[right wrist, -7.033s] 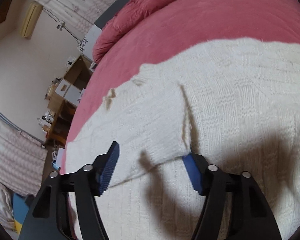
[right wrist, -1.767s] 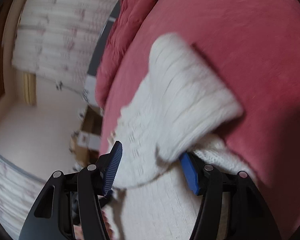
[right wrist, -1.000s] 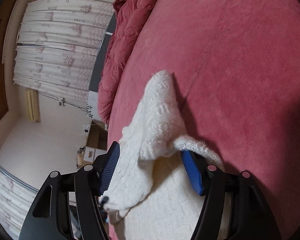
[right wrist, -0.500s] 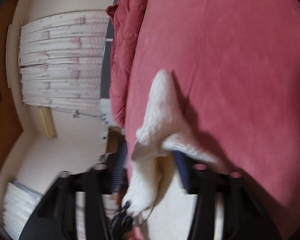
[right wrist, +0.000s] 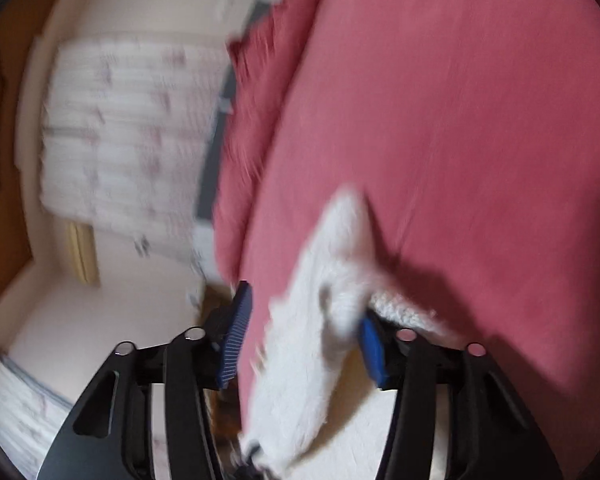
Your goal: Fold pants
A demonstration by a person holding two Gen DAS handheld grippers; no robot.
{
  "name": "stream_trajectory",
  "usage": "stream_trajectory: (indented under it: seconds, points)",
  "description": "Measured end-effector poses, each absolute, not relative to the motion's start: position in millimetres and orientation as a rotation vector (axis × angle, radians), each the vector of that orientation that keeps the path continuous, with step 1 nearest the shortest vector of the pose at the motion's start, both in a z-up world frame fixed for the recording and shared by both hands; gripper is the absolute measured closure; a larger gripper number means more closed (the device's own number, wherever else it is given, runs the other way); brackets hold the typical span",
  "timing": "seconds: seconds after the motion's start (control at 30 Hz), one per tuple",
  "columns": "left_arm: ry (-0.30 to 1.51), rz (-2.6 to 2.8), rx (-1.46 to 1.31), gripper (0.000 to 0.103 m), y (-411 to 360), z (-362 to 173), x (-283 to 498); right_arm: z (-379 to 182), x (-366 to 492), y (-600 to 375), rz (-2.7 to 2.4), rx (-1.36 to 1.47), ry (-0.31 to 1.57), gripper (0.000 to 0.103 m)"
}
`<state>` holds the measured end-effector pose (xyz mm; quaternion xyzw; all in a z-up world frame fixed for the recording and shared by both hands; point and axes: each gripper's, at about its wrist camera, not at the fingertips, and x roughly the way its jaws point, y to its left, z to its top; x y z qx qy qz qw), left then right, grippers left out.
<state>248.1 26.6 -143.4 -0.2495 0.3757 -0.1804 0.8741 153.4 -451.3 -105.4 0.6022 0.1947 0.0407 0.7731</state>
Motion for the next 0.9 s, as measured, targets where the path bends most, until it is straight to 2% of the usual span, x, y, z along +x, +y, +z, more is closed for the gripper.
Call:
stream_trajectory:
  seconds: [0.07,0.1,0.13,0.23,0.33,0.37,0.4,0.43,0.57,0.67,0.77,0.8,0.83,0.9]
  points:
    - [0.795,-0.379,-0.492,0.091,22,-146,248,-108,153,-457,0.073,1.289,0.458,0.075]
    - [0.798,-0.380,-0.474,0.088,18,-147,248,-111,156,-456,0.028,1.239,0.508,0.087]
    - [0.799,-0.381,-0.468,0.088,17,-147,247,-121,157,-456,-0.021,1.221,0.556,0.088]
    - [0.799,-0.403,-0.499,0.077,17,-147,246,-150,155,-470,-0.026,1.357,0.569,0.094]
    - [0.808,-0.400,-0.485,0.075,15,-145,244,-145,154,-473,-0.010,1.371,0.551,0.094]
    - [0.807,-0.409,-0.480,0.078,15,-143,242,-140,153,-472,0.000,1.346,0.532,0.094]
    - [0.805,-0.414,-0.465,0.087,13,-141,241,-136,150,-471,0.019,1.330,0.508,0.094]
    - [0.806,-0.417,-0.449,0.090,11,-140,240,-129,151,-467,0.038,1.306,0.497,0.094]
    - [0.823,-0.357,-0.347,0.092,-1,-147,238,-141,158,-469,-0.064,1.241,0.604,0.096]
    - [0.823,-0.348,-0.330,0.088,-3,-143,236,-143,155,-475,-0.056,1.283,0.601,0.095]
    - [0.812,-0.377,-0.333,0.075,4,-140,226,-139,139,-478,-0.029,1.317,0.609,0.081]
    - [0.808,-0.377,-0.331,0.074,8,-140,220,-138,131,-480,-0.029,1.328,0.603,0.077]
    - [0.806,-0.378,-0.336,0.073,11,-141,216,-137,123,-481,-0.036,1.324,0.607,0.074]
    - [0.789,-0.376,-0.366,0.063,19,-140,203,-124,109,-480,-0.128,1.226,0.631,0.073]
